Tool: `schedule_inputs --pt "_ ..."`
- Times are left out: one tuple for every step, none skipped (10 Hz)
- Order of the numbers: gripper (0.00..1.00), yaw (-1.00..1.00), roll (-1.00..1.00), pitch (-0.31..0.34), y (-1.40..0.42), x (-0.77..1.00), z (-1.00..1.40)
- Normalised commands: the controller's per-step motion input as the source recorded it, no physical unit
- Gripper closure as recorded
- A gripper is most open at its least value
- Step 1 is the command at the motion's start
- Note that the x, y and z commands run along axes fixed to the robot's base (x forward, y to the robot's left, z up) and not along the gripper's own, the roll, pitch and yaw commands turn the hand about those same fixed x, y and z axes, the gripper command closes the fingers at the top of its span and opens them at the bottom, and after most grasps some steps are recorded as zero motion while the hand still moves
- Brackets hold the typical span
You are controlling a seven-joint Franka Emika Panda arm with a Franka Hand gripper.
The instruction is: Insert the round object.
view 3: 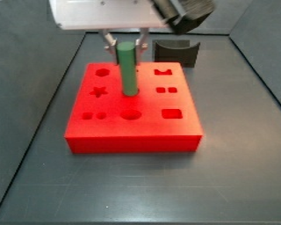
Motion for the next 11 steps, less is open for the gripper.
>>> schedule_inputs --pt "1.0 0.01 0.03 -0.001 -0.07 0.0 -0.24" --pt "1.0 0.02 0.0 0.0 0.0 0.0 -0.08" --pt "1.0 0.0 0.0 0.026 0.0 0.1 -0.01" --pt "1.0 -0.04 0.0 0.01 -0.02 0.33 -0.54" --pt "1.0 -0.02 0.0 0.0 -0.04 0.39 -0.72" --pt "1.0 0.0 0.03 0.0 -0.04 0.34 -0.83" --pt "1.0 0.0 0.03 0.0 -0.02 0.33 -0.85" --pt "1.0 0.0 0.1 -0.006 -0.04 0.27 -0.9" --pt "1.0 0.0 0.2 -0.009 -0.1 0.25 -0.87" --pt "1.0 0.0 0.24 -0.009 -0.12 0.19 -0.82" --pt "1.0 0.0 0.24 -0.013 -0.16 0.18 -0.83"
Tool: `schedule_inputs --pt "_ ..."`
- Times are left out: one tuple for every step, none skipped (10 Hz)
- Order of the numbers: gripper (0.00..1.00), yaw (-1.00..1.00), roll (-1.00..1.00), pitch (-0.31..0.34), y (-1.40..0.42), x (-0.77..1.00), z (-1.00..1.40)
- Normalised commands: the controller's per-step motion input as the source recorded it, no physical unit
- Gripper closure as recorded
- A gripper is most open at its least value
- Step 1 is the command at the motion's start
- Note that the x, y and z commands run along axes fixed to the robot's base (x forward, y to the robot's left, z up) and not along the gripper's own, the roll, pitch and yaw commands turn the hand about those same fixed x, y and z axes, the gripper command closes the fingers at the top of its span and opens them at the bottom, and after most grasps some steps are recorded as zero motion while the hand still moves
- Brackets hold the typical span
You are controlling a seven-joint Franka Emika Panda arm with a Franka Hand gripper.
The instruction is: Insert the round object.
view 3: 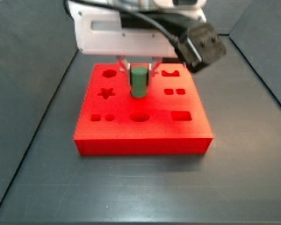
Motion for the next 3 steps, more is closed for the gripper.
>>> schedule_inputs --pt "1.0 0.0 0.14 0.0 -0.11 0.12 -0.86" --pt "1.0 0.0 0.0 0.007 0.0 0.0 -0.03" --pt "1.0 0.0 0.0 0.0 0.0 0.0 0.0"
